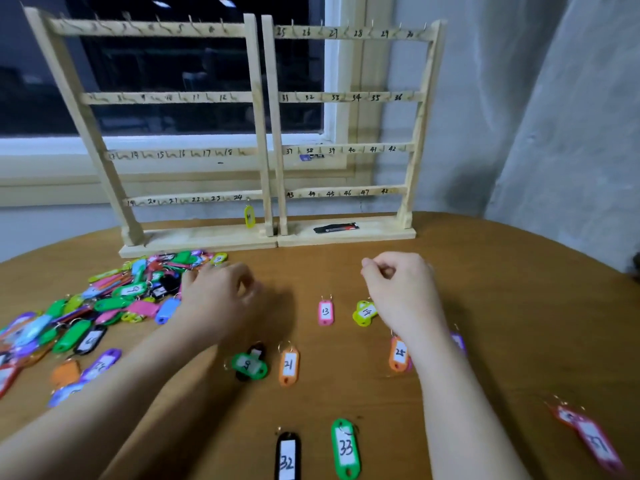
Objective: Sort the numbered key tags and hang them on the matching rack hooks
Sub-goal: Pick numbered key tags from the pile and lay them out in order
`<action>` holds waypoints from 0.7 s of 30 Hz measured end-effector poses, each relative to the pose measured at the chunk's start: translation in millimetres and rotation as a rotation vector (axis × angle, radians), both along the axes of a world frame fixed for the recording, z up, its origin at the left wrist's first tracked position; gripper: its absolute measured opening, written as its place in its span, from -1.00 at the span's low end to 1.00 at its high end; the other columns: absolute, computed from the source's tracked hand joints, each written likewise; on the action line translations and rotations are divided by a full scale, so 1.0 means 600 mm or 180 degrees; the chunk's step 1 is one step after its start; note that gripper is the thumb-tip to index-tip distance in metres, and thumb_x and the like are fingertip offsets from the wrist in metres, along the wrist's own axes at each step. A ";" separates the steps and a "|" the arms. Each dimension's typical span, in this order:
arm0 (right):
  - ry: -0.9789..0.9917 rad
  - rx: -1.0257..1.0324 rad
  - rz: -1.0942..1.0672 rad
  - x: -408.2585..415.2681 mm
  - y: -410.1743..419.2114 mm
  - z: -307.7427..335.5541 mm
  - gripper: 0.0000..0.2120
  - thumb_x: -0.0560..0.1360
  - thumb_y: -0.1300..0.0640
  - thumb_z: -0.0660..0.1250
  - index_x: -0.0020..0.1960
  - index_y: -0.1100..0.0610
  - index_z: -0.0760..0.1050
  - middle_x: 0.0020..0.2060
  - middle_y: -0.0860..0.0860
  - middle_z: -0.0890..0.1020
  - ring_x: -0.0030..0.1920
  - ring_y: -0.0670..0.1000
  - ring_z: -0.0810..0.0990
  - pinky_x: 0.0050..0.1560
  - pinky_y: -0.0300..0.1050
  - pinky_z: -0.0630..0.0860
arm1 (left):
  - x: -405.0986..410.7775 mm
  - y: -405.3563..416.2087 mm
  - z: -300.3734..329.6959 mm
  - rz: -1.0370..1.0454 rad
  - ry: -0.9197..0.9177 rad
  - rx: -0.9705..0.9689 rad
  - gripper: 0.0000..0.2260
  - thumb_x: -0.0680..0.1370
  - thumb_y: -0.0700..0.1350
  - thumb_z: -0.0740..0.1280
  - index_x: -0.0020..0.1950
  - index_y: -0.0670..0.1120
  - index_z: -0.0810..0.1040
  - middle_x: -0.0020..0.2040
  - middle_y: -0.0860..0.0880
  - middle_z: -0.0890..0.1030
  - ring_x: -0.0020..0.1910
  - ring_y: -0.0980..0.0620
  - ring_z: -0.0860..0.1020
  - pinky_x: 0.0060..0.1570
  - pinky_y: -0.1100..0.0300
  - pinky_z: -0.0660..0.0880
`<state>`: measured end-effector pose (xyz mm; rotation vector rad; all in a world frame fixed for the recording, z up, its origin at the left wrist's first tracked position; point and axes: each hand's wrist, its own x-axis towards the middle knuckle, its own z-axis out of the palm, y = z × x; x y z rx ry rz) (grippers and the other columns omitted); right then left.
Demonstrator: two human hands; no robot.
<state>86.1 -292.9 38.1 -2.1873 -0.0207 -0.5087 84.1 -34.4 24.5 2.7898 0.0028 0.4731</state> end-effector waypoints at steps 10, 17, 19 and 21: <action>0.0471 -0.0160 0.0710 -0.019 0.086 -0.014 -0.69 0.62 0.02 0.33 -0.24 0.10 0.68 -0.37 -0.04 0.68 -0.27 -0.05 0.64 -0.17 -0.08 0.59 | -0.044 0.245 -0.046 0.0652 -0.0208 0.0187 -0.76 0.61 0.05 0.35 0.27 0.13 0.63 0.22 -0.07 0.57 0.21 -0.25 0.45 0.09 -0.14 0.30; 0.0540 -0.1102 0.1128 0.007 0.177 0.002 -0.83 0.59 -0.04 0.32 -0.12 -0.06 0.64 -0.16 -0.18 0.64 0.01 -0.07 0.53 0.01 0.00 0.57 | -0.048 0.233 -0.047 0.0168 -0.0036 0.0304 -0.42 0.44 0.48 0.10 0.22 0.18 0.62 0.13 0.04 0.52 0.25 -0.04 0.40 0.24 -0.07 0.23; 0.0598 -0.1577 0.1392 0.024 0.213 0.011 -0.85 0.61 -0.04 0.30 0.07 -0.08 0.63 0.03 -0.13 0.61 0.11 -0.03 0.52 0.10 0.03 0.56 | -0.046 0.237 -0.046 0.0154 -0.0006 0.0315 -0.52 0.49 0.44 0.23 0.22 0.18 0.63 0.08 0.08 0.49 0.23 0.01 0.38 0.23 -0.02 0.21; 0.0547 -0.2139 0.1652 0.046 0.247 0.012 -0.73 0.64 -0.03 0.27 0.32 -0.06 0.54 0.21 -0.08 0.52 0.24 0.02 0.49 0.20 0.03 0.52 | -0.045 0.240 -0.045 0.0123 -0.0044 0.0281 -0.60 0.52 0.36 0.28 0.22 0.18 0.63 0.07 0.12 0.50 0.21 0.04 0.38 0.22 0.00 0.22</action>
